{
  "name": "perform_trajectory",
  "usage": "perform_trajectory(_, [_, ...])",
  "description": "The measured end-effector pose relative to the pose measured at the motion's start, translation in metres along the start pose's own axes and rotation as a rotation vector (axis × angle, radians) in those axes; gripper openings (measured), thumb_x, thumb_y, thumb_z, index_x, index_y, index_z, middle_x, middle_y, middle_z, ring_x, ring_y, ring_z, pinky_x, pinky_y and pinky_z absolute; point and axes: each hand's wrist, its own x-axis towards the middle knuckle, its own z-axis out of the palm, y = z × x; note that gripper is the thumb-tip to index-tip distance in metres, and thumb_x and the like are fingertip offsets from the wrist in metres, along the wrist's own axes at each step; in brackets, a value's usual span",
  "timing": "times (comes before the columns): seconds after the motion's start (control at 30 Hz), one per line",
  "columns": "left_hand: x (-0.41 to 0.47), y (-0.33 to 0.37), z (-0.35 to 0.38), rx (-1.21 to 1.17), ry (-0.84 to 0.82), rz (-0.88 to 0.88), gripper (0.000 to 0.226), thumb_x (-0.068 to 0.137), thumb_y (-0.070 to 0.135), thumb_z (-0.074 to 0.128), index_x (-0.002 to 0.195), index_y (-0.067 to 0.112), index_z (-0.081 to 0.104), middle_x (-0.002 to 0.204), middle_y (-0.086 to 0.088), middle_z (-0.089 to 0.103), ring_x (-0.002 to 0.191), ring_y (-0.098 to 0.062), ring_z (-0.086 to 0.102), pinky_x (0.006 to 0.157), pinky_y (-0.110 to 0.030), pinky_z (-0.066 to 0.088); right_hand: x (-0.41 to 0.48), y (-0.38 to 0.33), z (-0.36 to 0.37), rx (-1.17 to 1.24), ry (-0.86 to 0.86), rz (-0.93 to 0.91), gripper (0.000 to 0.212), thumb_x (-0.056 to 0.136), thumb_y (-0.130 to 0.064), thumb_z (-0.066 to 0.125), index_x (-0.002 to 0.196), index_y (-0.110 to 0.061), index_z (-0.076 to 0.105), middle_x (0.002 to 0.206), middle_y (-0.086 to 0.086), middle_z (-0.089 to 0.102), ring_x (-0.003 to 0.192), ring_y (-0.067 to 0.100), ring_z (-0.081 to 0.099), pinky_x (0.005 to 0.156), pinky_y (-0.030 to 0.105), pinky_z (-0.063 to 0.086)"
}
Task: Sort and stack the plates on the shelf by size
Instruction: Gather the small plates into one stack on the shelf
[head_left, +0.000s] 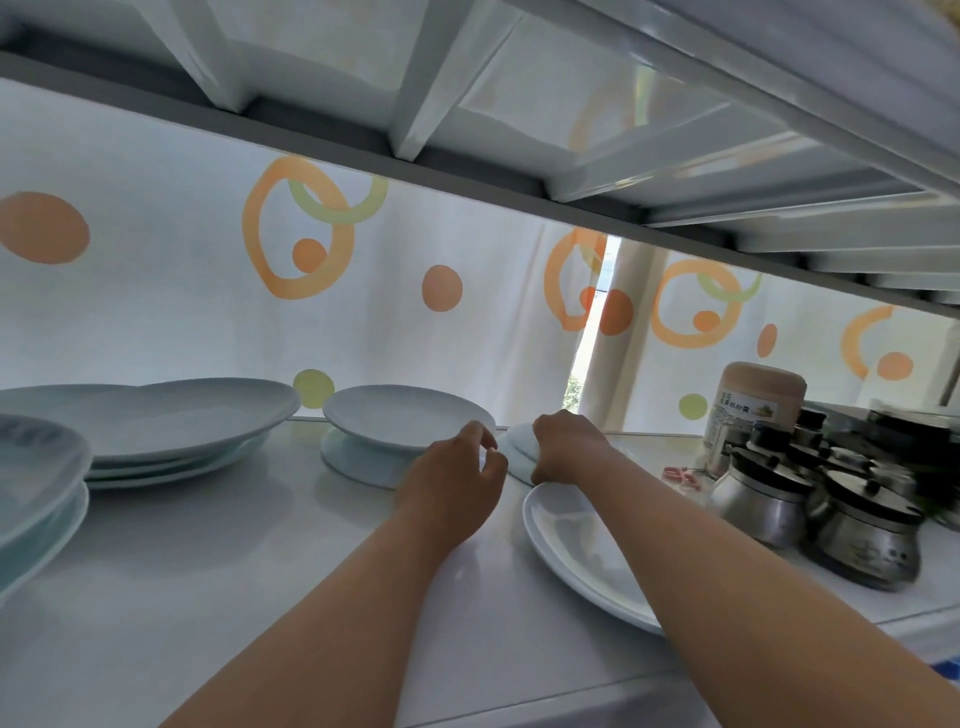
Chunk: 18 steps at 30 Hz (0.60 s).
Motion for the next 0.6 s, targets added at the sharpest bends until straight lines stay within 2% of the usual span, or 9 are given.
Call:
perform_trajectory(0.17, [-0.001,0.003,-0.001,0.015,0.0,0.017,0.024,0.091,0.031,0.039,0.108,0.019,0.053,0.1,-0.007,0.066,0.093,-0.025,0.056,0.077,-0.031,0.043,0.004,0.0,0.005,-0.044,0.088,0.023,0.028,0.084,-0.009,0.055,0.112,-0.005,0.06,0.113,0.012,0.062,0.105,0.028,0.061,0.081,0.031,0.047])
perform_trajectory(0.3, [0.0,0.005,0.0,0.025,0.018,0.049,0.025,0.091,0.031,0.039,0.11,0.021,0.053,0.099,-0.007,0.066,0.091,-0.024,0.056,0.075,-0.03,0.042,0.004,0.008,0.001,-0.07,0.167,0.042,0.029,0.09,-0.001,0.043,0.113,-0.001,0.06,0.113,0.014,0.062,0.106,0.031,0.06,0.085,0.034,0.047])
perform_trajectory(0.4, [0.001,0.003,-0.001,0.035,0.035,0.058,0.025,0.091,0.031,0.039,0.109,0.023,0.054,0.096,-0.006,0.067,0.085,-0.024,0.056,0.072,-0.03,0.042,0.003,0.013,-0.001,-0.197,0.237,0.04,0.031,0.089,0.003,0.042,0.112,-0.003,0.061,0.112,0.012,0.063,0.106,0.03,0.059,0.084,0.035,0.047])
perform_trajectory(0.53, [0.002,0.003,-0.001,0.026,0.068,0.067,0.023,0.089,0.032,0.039,0.104,0.026,0.055,0.081,-0.002,0.064,0.076,-0.023,0.055,0.069,-0.03,0.043,-0.004,0.02,-0.002,-0.401,0.437,0.062,0.03,0.086,0.001,0.046,0.108,-0.004,0.065,0.108,0.011,0.059,0.105,0.03,0.054,0.081,0.035,0.047])
perform_trajectory(0.6, [0.002,0.005,0.0,0.028,0.076,0.087,0.022,0.089,0.034,0.039,0.103,0.027,0.055,0.073,0.001,0.06,0.074,-0.023,0.056,0.068,-0.03,0.043,-0.012,0.025,-0.007,-0.408,0.547,0.094,0.027,0.083,0.001,0.051,0.102,-0.007,0.068,0.103,0.008,0.06,0.096,0.028,0.058,0.077,0.034,0.049])
